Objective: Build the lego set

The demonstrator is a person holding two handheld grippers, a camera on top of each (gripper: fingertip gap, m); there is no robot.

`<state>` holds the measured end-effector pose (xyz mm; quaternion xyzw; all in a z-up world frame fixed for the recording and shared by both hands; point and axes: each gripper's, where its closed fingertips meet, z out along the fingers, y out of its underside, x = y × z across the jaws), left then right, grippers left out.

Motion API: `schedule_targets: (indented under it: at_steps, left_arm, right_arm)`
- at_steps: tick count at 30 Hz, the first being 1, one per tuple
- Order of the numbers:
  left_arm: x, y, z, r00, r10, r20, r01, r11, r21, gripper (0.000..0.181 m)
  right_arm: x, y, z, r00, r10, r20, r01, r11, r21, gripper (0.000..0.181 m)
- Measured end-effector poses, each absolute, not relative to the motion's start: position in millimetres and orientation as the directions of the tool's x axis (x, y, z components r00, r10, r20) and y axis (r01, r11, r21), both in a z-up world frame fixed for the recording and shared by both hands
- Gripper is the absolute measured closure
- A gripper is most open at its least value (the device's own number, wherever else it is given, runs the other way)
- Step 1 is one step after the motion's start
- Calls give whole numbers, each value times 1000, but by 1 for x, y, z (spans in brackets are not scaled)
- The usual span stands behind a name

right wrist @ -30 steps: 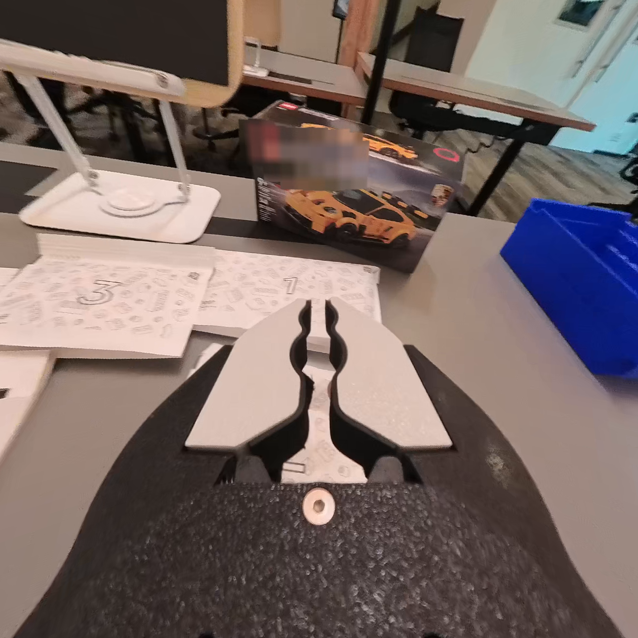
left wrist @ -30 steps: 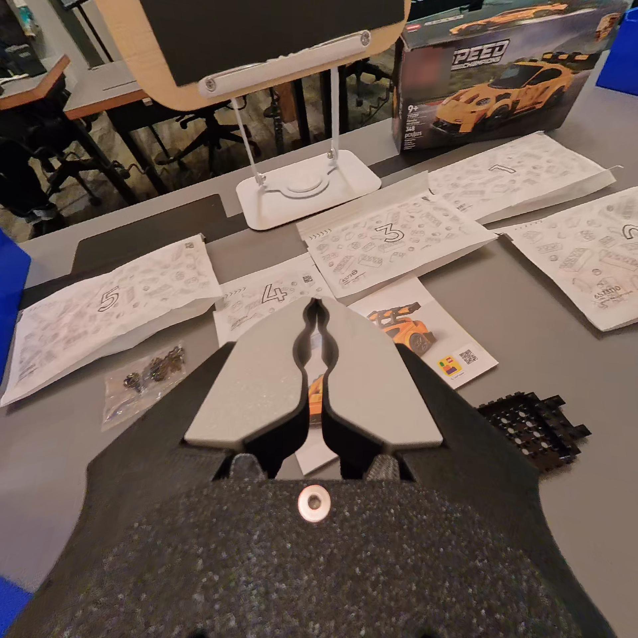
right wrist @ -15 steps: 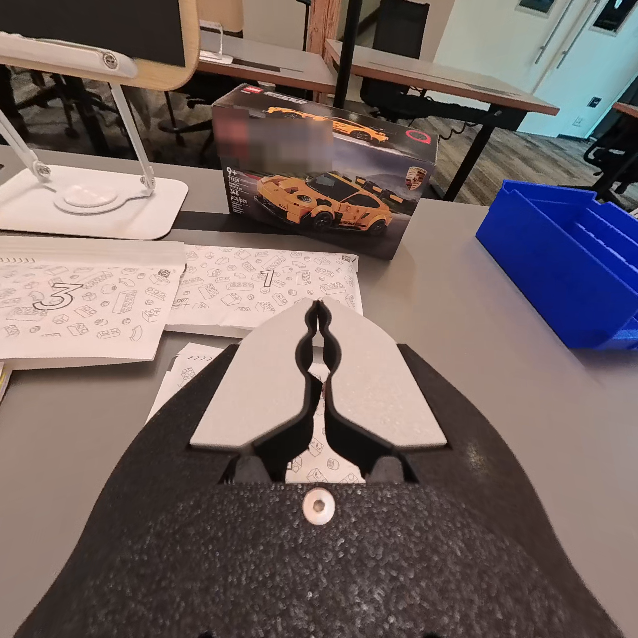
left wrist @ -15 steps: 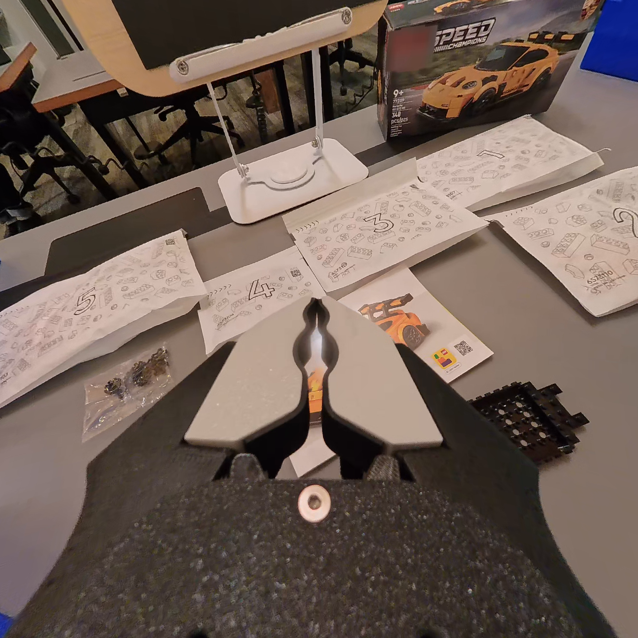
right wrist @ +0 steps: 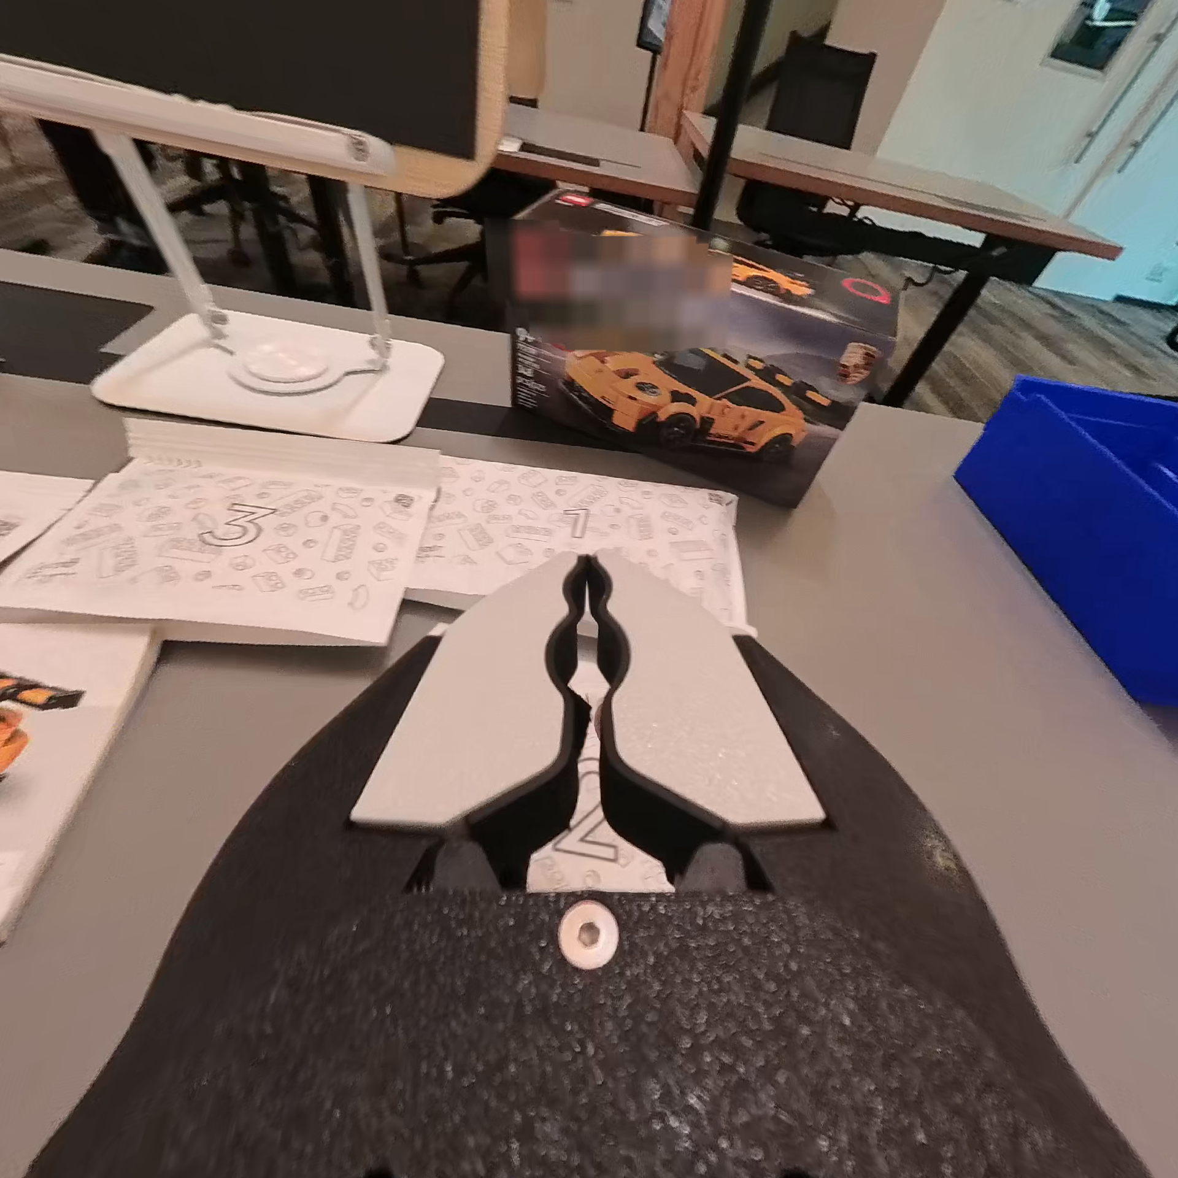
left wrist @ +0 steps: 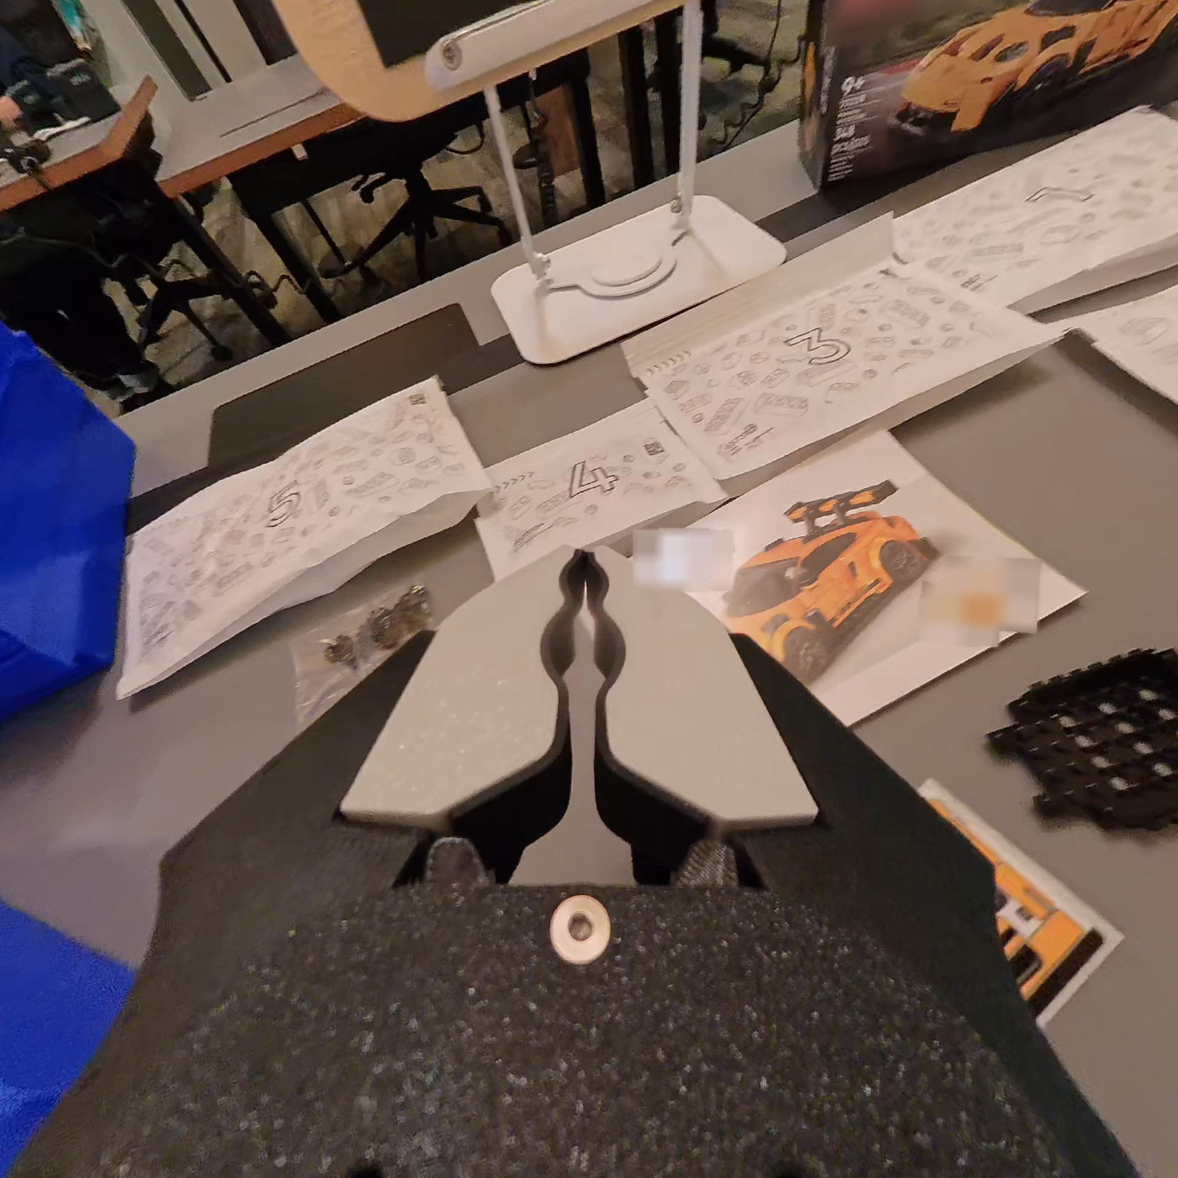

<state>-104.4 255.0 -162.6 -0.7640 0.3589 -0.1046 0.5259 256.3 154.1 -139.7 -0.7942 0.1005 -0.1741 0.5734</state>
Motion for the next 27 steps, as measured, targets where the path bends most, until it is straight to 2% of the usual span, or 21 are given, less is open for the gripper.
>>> schedule_targets:
  at_steps: [7,16,23,27]
  left_arm:
    - [-143,257,-185,732,-635,-245,-479,-225,-848,169]
    - [-141,249,-220,684,-719,-122,-483,-321,-815,158]
    - [-132,258,-226,667,-733,-136,-502,-307,-808,158]
    - [-128,260,-229,670,-729,-139,-500,-304,-811,158]
  right_arm:
    - [194,158,-150,975,-191,113,47,-320,-946,180]
    - [136,160,-173,995,-24,98,83,-347,-934,171]
    - [196,161,-160,973,-211,96,28,-305,-952,168]
    - [246,169,-140,947,-320,28,-52,-237,-970,170]
